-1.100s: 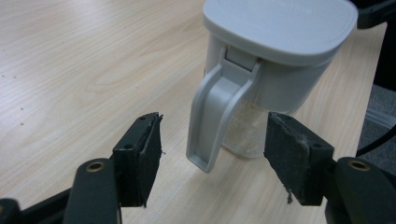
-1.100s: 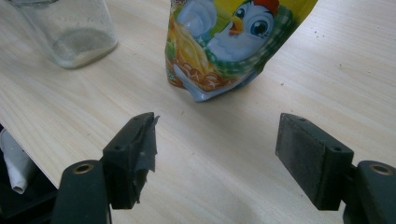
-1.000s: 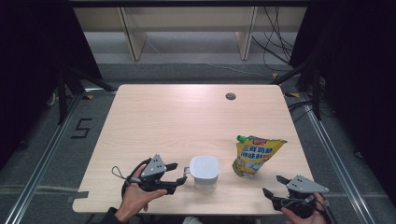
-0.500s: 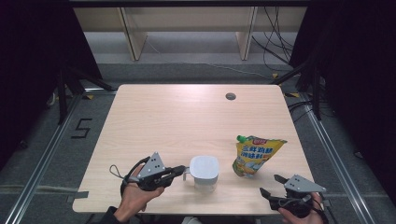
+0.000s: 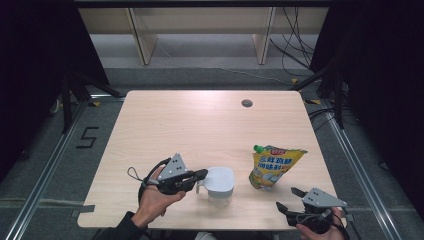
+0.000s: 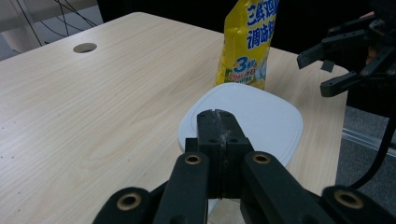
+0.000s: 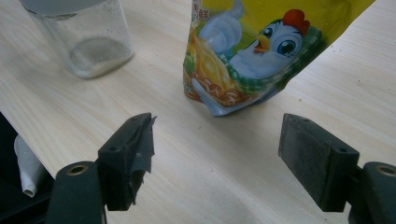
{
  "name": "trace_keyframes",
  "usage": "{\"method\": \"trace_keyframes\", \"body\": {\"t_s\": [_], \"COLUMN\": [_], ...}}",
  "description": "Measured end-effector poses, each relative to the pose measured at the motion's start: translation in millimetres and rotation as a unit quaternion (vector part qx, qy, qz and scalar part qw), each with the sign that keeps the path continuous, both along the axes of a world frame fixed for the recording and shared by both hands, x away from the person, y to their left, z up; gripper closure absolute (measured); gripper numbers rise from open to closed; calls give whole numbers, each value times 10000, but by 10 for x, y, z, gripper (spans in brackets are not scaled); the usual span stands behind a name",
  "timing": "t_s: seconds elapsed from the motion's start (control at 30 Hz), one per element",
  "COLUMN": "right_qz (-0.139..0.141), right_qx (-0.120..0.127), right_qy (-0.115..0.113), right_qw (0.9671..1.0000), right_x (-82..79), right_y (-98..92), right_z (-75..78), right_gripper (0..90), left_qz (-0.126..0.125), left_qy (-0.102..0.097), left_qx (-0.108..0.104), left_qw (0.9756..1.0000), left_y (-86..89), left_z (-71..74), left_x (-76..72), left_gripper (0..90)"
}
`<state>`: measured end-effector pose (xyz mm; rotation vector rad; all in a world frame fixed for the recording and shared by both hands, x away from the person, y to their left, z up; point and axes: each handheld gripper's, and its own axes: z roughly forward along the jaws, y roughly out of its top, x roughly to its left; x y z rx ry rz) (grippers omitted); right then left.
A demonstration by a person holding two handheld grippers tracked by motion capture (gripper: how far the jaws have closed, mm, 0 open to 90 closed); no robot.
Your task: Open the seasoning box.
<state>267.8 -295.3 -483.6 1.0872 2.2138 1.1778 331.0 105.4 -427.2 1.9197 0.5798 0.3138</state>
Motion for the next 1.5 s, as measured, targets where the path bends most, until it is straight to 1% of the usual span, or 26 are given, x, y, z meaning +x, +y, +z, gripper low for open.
{"method": "trace_keyframes", "body": {"t_s": [0.1, 0.17, 0.2, 0.23, 0.3, 0.33, 0.37, 0.43, 0.5, 0.63, 0.8, 0.83, 0.87, 0.9, 0.97, 1.0, 1.07, 1.1, 1.23, 1.27, 1.3, 1.33, 1.37, 1.43, 1.47, 1.5], "right_qz": [24, 40, 40, 74, 76, 106, 97, 110, 301, 417, 548, 552, 552, 697, 652, 742, 765, 861, 1052, 1138, 1108, 1175, 1116, 1217, 1193, 1267], "right_qx": [-51, -85, -85, -54, -34, -17, 72, 75, 92, 168, 144, 194, 194, 292, 317, 255, 314, 271, 233, 219, 317, 303, 348, 290, 381, 312], "right_qy": [39, -83, -83, -81, 39, -29, -26, -14, -293, -398, -456, -495, -495, -499, -470, -716, -661, -718, -736, -810, -765, -768, -710, -780, -712, -774], "right_qw": [10000, 9999, 9999, 9999, 10000, 9999, 9999, 9999, 9991, 9982, 9974, 9971, 9971, 9959, 9963, 9943, 9944, 9933, 9914, 9900, 9904, 9896, 9906, 9891, 9896, 9884], "right_x": [2, 9, 9, 6, -4, -3, -14, -23, -7, -12, -14, -15, -15, -4, -19, 5, 2, 23, 61, 83, 90, 107, 106, 143, 142, 164], "right_y": [-15, -21, -21, -18, -5, 2, 23, 34, 75, 156, 240, 276, 276, 319, 337, 373, 444, 475, 626, 655, 687, 712, 740, 787, 821, 829], "right_z": [10, 10, 10, 13, 21, 23, 28, 41, 72, 103, 116, 125, 125, 136, 152, 174, 192, 197, 192, 193, 193, 201, 207, 215, 213, 220], "right_gripper": [325, 346, 346, 387, 433, 463, 483, 507, 562, 646, 700, 716, 716, 744, 756, 785, 808, 814, 855, 865, 871, 875, 880, 889, 891, 890], "left_qz": [22, 70, 70, 68, 108, 98, 113, 110, 137, 141, 100, 111, 101, 116, 115, 109, 97, 125, 115, 123, 144, 116, 142, 102, 136, 136], "left_qy": [108, 184, 184, 172, 163, 118, 104, 100, 151, 143, 122, 168, 105, 100, 96, 101, 94, 166, 116, 110, 128, 86, 112, 103, 120, 120], "left_qx": [119, 19, 19, 23, 11, 29, 0, -7, -55, -64, -94, -117, -68, -70, -66, -76, -55, -98, -88, -73, -90, -70, -93, -70, -93, -93], "left_qw": [9999, 9998, 9998, 9998, 9998, 9999, 9999, 9999, 9998, 9998, 9998, 9997, 9999, 9999, 9999, 9999, 9999, 9997, 9998, 9998, 9998, 9999, 9998, 9999, 9998, 9998], "left_y": [-7, -2, -2, -1, -5, -3, -1, 3, 7, 8, 30, 32, 42, 48, 49, 48, 51, 51, 59, 58, 55, 58, 57, 76, 76, 76], "left_z": [-52, -67, -67, -69, -73, -75, -81, -83, -91, -95, -102, -106, -104, -107, -108, -108, -107, -111, -111, -110, -112, -111, -114, -116, -119, -119], "left_x": [4, 1, 1, 1, -8, -7, -9, -8, -15, -18, -10, -13, -8, -12, -12, -12, -10, -14, -13, -15, -20, -16, -20, -19, -23, -23], "left_gripper": [889, 889, 889, 889, 889, 889, 889, 889, 889, 889, 889, 889, 889, 889, 889, 889, 889, 889, 889, 889, 889, 889, 889, 889, 889, 889]}}
